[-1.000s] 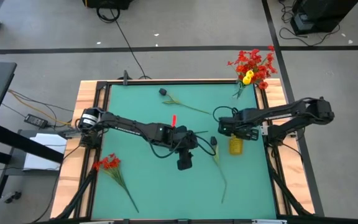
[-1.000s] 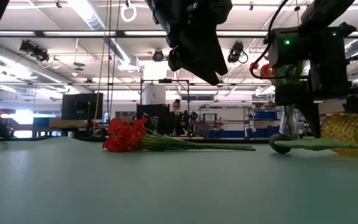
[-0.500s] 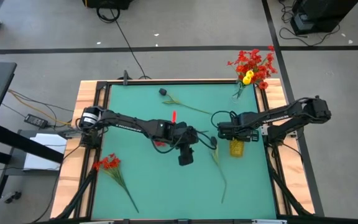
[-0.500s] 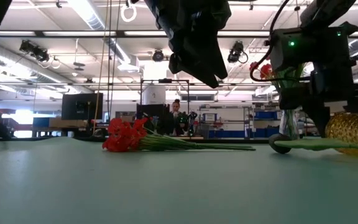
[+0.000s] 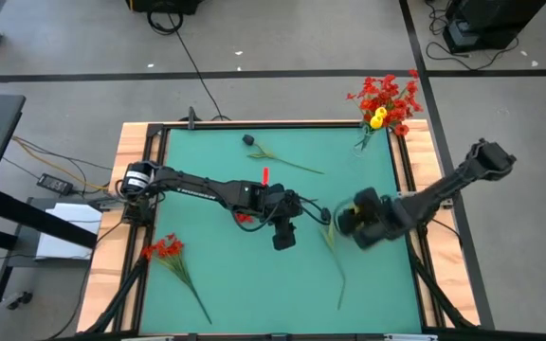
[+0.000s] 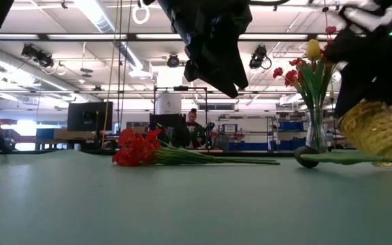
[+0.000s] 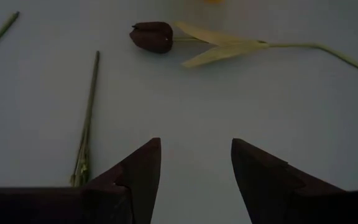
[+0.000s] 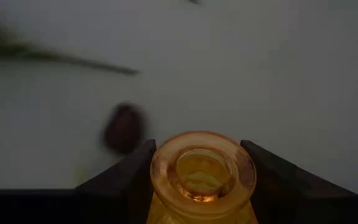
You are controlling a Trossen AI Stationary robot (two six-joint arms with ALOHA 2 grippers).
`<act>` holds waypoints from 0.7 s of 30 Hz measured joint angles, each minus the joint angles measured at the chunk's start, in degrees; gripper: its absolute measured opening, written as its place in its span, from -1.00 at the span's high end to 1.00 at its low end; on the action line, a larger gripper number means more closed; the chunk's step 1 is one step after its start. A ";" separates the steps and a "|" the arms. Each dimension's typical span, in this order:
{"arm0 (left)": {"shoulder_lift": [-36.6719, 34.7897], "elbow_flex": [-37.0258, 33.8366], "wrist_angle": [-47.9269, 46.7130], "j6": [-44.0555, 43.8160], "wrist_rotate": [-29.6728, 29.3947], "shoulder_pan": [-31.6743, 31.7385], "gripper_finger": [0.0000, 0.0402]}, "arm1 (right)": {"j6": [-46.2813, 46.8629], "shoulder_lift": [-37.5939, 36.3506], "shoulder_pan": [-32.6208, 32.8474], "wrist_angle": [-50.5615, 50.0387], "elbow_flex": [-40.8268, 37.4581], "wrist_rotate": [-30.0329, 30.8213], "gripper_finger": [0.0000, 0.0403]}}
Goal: Sort flowers into vase by color
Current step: Adjust the yellow vase on the table
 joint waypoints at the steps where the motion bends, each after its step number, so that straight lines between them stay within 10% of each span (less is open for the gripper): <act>1: 0.00 0.00 0.00 0.00 -0.03 0.00 0.00 | -2.06 -0.02 2.82 0.83 0.01 2.34 -0.11; 21: 0.02 0.00 0.17 -8.31 -3.22 -0.22 0.00 | -13.59 13.80 37.62 24.59 -5.78 26.66 -0.13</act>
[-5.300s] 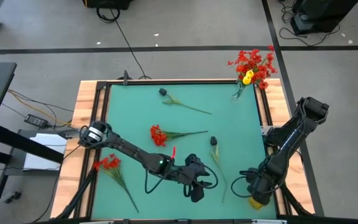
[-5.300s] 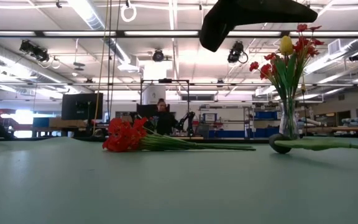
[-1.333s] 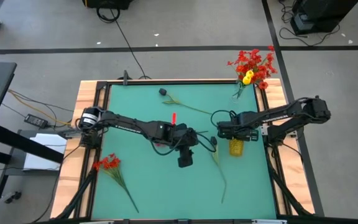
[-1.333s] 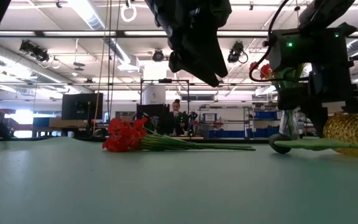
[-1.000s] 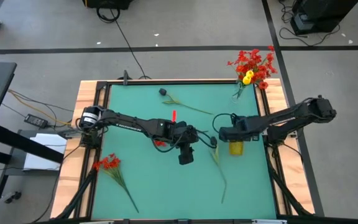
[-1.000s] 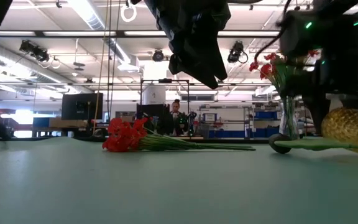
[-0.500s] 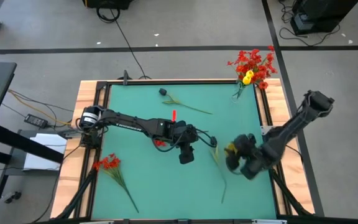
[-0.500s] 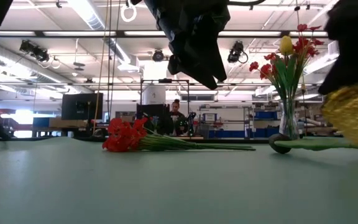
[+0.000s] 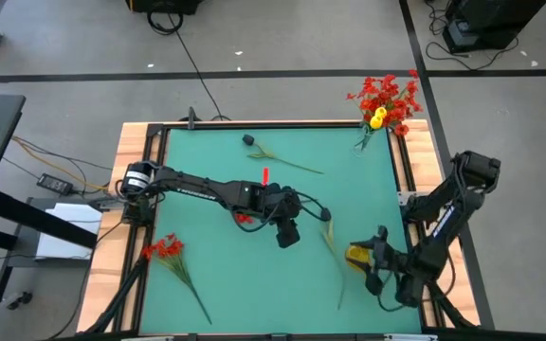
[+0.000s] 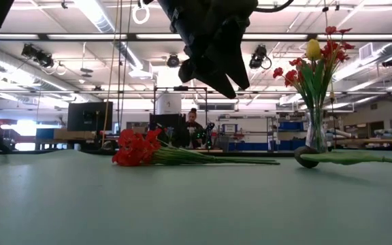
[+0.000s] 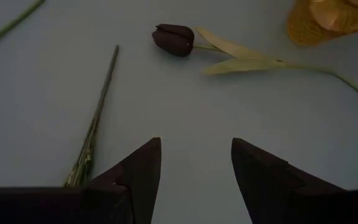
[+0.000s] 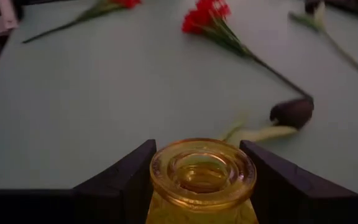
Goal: Sort flowers into vase by color
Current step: Adjust the yellow vase on the table, then put the bottom black flower into the yellow vase
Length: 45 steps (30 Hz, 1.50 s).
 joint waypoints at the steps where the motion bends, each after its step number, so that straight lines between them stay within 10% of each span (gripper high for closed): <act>1: 0.00 0.00 0.02 -0.29 0.01 0.00 0.00 | -0.22 0.68 1.11 -0.01 -0.06 1.80 -0.13; 13: 0.00 0.00 0.00 -11.22 0.01 -0.98 0.00 | -2.55 6.45 8.08 -0.86 -0.07 4.74 -0.43; 30: 0.00 0.00 -0.04 -21.15 -0.05 -2.54 0.00 | -3.31 -15.47 9.34 -6.64 0.03 -6.87 -0.97; 36: -0.56 -0.07 5.95 -29.86 -2.16 -2.75 0.00 | 5.30 -22.73 -3.80 -6.55 0.43 -18.10 -0.84; 45: -5.87 -0.04 8.21 -16.33 -7.50 -0.47 0.00 | -5.63 -23.34 -35.11 -4.23 0.43 -45.32 -0.46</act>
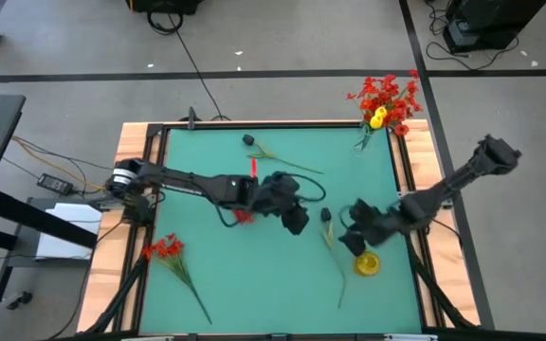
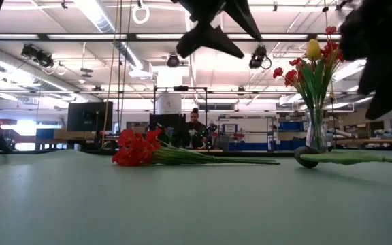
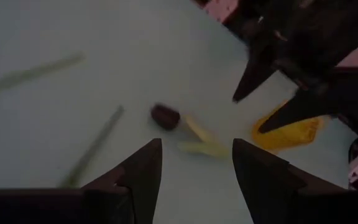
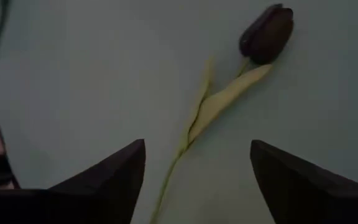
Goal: Sort flowers into vase by color
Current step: Put the bottom black flower into the yellow vase
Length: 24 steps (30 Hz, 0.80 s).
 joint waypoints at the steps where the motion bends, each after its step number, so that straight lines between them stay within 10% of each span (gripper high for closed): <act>1: -0.81 0.00 0.19 1.62 -0.03 0.39 0.00 | -1.01 0.38 -2.88 0.16 0.00 -2.91 -0.43; 10: -6.49 0.02 -5.32 10.80 0.52 3.24 0.00 | -9.47 8.97 -19.02 9.00 0.09 -19.91 -0.35; 24: -9.27 -0.02 -22.43 14.74 0.50 3.69 0.00 | -7.20 24.86 -20.76 17.34 0.82 -26.07 -0.16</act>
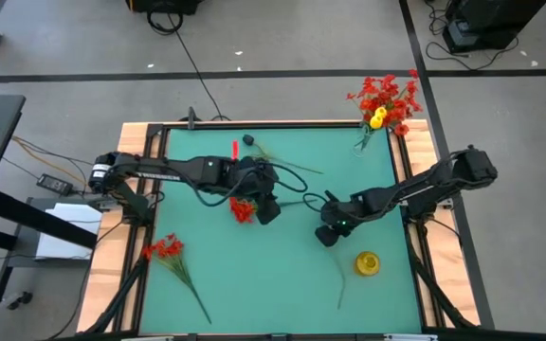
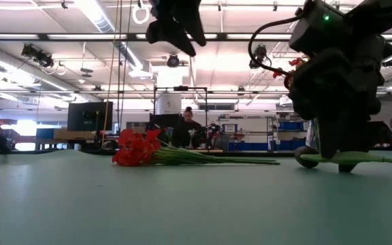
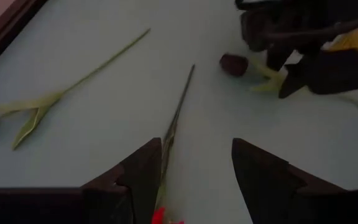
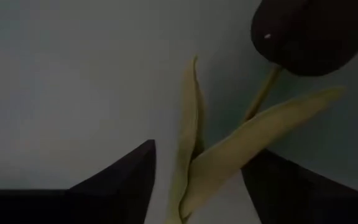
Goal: Sort flowers into vase by color
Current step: Put the bottom black flower into the yellow vase
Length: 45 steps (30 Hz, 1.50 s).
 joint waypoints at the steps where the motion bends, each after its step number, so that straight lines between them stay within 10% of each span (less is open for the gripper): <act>1: 0.00 0.01 0.44 -0.27 0.00 -0.07 0.00 | 0.05 0.00 -0.01 0.16 -0.12 0.22 -0.08; 9: -0.56 0.03 0.54 -6.35 0.13 -1.94 0.00 | -0.84 -3.79 -1.58 5.40 -0.38 0.56 0.89; 25: -5.83 0.12 13.41 -1.61 -4.67 -13.79 0.00 | -33.51 -21.73 -2.29 52.19 -0.30 2.56 0.93; 32: -1.28 0.11 31.80 4.80 -2.92 -12.96 -0.01 | -37.67 -26.28 -2.32 55.31 -0.30 -0.16 0.93; 45: 2.20 0.04 30.50 4.39 -2.02 -11.53 -0.26 | -44.75 -29.33 -2.27 55.54 -0.30 7.89 0.93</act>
